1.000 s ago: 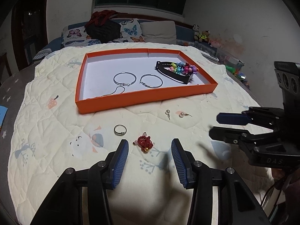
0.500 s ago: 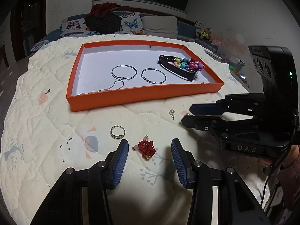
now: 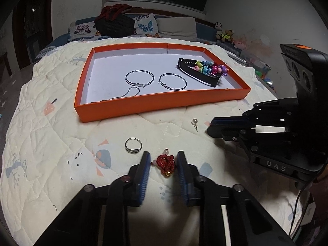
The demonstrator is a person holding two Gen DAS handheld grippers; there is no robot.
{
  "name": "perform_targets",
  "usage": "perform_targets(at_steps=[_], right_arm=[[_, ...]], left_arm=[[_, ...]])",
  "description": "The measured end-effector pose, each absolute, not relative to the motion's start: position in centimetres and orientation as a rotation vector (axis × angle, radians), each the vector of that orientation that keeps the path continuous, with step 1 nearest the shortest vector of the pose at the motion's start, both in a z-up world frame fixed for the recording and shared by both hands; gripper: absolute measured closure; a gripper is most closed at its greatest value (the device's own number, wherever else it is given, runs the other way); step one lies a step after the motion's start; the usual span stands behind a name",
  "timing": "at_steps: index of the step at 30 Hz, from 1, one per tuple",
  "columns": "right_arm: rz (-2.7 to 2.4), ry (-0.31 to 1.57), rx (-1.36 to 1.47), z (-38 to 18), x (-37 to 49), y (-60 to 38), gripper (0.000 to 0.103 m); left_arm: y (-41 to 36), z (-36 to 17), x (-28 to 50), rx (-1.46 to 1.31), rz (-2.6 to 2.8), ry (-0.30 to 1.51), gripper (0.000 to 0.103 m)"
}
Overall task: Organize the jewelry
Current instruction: 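Grasp red flower charm with left gripper while right grasps a pearl stud, then carry red charm into tray and open left gripper while right carries stud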
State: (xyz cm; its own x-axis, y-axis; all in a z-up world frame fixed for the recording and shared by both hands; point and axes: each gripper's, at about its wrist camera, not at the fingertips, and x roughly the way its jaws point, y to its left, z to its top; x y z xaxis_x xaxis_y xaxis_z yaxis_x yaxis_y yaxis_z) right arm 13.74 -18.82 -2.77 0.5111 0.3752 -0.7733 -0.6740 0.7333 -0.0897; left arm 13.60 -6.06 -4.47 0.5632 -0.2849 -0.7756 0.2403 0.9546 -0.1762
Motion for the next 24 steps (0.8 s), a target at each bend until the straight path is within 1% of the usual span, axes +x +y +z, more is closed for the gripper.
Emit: perform_targets(at_steps=[2, 8, 14, 20, 24], right_arm=[[0.652, 0.813, -0.401, -2.8, 13.5, -19.0, 0.093], [0.659, 0.816, -0.337, -2.2, 13.1, -19.7, 0.094], [0.657, 0.791, -0.272, -0.3, 13.3, -20.4, 0.094], [0.64, 0.727, -0.234, 2.7, 14.8, -20.9, 0.094], [0.615, 0.717, -0.22, 3.1, 16.8, -20.8, 0.094]], left_arm=[[-6.0, -4.5, 13.7, -0.051, -0.309, 0.921, 0.085], [-6.2, -4.1, 13.3, -0.034, -0.308, 0.902, 0.086], [-5.8, -1.9, 13.3, -0.088, -0.344, 0.864, 0.086], [-5.4, 1.5, 15.8, -0.09, -0.354, 0.798, 0.086], [-5.2, 2.2, 18.5, -0.076, -0.344, 0.794, 0.086]])
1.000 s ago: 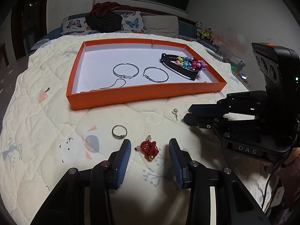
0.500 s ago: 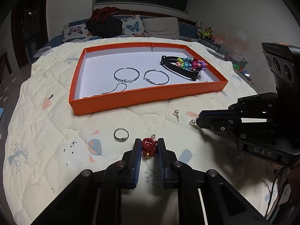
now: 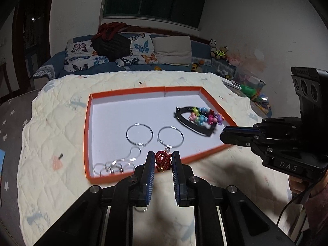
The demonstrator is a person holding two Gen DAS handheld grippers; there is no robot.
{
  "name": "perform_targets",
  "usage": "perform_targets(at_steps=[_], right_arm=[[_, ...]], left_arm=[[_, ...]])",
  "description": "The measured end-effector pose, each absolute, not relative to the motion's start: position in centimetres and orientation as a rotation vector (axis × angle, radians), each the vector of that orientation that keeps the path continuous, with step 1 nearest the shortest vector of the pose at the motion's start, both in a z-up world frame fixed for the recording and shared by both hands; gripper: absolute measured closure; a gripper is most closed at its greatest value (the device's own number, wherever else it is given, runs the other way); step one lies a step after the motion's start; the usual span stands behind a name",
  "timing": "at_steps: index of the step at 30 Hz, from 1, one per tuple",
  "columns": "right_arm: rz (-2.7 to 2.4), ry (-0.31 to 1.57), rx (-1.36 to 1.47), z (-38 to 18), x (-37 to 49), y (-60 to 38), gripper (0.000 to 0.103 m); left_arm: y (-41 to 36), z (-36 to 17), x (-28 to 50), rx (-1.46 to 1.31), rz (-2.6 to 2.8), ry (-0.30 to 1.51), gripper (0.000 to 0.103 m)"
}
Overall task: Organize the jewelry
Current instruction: 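Carry red charm into tray and open left gripper while right carries stud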
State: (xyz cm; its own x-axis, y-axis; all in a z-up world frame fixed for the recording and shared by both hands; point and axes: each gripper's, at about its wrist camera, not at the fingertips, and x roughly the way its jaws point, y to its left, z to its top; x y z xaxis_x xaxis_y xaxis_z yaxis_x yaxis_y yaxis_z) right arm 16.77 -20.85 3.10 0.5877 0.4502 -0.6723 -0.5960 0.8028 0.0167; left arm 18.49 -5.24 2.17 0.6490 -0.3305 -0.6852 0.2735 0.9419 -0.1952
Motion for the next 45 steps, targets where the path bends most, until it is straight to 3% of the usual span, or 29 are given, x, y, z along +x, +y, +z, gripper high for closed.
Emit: perform_targets(at_steps=[12, 37, 40, 45], right_arm=[[0.567, 0.806, -0.211, 0.1, 20.9, -20.8, 0.094], [0.562, 0.867, -0.206, -1.0, 21.7, -20.6, 0.094], [0.559, 0.863, -0.202, -0.9, 21.7, -20.7, 0.091], [0.563, 0.84, -0.194, -0.1, 21.0, -21.0, 0.077]], left_arm=[[-6.6, -1.2, 24.1, -0.042, -0.35, 0.883, 0.086], [-8.1, -3.3, 26.1, -0.018, -0.349, 0.935, 0.083], [-8.0, -3.2, 26.1, -0.017, -0.346, 0.936, 0.081], [-7.7, -2.4, 25.2, -0.014, -0.331, 0.912, 0.066]])
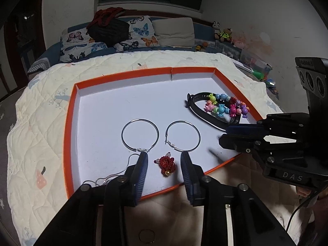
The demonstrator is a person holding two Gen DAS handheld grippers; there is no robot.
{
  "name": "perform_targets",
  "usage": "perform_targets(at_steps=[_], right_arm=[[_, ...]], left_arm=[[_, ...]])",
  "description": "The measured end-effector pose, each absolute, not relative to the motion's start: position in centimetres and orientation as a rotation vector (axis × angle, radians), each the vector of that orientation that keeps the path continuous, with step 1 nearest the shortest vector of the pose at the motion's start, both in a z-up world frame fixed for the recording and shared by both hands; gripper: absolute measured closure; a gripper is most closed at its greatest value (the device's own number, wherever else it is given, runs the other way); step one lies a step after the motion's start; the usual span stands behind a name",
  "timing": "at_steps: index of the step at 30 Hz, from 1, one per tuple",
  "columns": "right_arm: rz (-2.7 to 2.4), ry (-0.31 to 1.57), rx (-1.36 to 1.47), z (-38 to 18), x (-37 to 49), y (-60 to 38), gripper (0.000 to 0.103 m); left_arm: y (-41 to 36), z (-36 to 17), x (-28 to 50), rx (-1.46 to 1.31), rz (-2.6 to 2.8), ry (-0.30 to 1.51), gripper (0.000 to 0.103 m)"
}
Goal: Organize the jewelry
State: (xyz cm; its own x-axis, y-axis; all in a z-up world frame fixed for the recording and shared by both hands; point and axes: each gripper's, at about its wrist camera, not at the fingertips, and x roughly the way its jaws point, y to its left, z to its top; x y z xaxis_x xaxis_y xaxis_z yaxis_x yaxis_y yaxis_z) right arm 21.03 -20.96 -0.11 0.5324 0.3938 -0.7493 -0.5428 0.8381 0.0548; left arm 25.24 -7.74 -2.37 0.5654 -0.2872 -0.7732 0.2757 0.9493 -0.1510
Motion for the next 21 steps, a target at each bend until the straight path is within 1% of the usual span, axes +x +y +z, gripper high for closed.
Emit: perform_targets(at_steps=[4, 6, 10, 13, 15, 21], right_arm=[[0.553, 0.822, -0.2, 0.5, 20.2, -21.3, 0.073], [0.549, 0.81, -0.207, 0.8, 19.5, -21.5, 0.069], [0.545, 0.789, -0.215, 1.3, 17.9, -21.8, 0.066], [0.548, 0.783, -0.223, 1.4, 16.9, -21.8, 0.065], [0.554, 0.78, -0.236, 1.4, 16.1, -21.6, 0.065], [0.586, 0.8, -0.271, 0.3, 14.3, -20.8, 0.065]], left_arm=[[-7.4, -1.3, 24.3, -0.017, -0.333, 0.892, 0.066], [-7.2, -0.8, 23.6, -0.015, -0.331, 0.879, 0.066], [-6.7, 0.2, 22.0, -0.015, -0.329, 0.86, 0.065], [-6.1, 0.8, 20.5, -0.009, -0.316, 0.844, 0.059], [-5.7, 1.0, 19.4, -0.004, -0.305, 0.835, 0.053], [-4.7, 0.8, 16.5, -0.002, -0.296, 0.836, 0.052]])
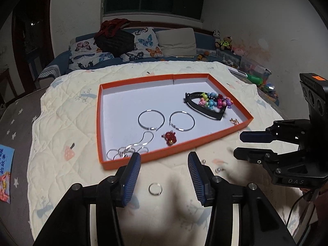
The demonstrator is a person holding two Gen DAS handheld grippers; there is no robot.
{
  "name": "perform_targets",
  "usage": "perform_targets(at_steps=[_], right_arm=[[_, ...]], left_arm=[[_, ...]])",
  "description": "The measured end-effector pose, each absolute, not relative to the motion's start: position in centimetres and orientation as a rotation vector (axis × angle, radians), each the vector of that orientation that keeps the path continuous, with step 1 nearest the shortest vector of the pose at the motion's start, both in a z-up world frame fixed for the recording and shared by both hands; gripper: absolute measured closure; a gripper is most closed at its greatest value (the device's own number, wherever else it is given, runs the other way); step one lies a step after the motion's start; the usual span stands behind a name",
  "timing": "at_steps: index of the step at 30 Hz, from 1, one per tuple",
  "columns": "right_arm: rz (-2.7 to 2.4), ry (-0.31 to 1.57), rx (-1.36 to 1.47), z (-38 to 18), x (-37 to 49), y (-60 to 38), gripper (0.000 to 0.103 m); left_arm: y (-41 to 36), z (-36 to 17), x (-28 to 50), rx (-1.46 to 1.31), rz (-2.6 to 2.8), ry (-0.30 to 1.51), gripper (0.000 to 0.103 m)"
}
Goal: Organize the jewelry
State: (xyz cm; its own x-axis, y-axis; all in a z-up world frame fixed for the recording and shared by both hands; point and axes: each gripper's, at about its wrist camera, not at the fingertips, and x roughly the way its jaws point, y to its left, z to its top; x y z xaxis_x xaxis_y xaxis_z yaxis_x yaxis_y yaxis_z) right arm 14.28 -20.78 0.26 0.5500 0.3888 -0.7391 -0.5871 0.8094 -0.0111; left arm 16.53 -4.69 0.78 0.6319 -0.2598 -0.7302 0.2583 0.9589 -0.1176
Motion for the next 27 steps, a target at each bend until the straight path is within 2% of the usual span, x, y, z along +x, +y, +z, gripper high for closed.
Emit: perform_targets(at_steps=[8, 27], right_arm=[[0.625, 0.836, -0.293, -1.2, 13.4, -19.6, 0.065], [0.639, 0.85, -0.344, -2.7, 13.4, -18.4, 0.067]], left_arm=[[-3.7, -0.6, 14.4, -0.014, -0.286, 0.867, 0.052], [-4.0, -3.1, 15.3, -0.01, -0.293, 0.918, 0.052]])
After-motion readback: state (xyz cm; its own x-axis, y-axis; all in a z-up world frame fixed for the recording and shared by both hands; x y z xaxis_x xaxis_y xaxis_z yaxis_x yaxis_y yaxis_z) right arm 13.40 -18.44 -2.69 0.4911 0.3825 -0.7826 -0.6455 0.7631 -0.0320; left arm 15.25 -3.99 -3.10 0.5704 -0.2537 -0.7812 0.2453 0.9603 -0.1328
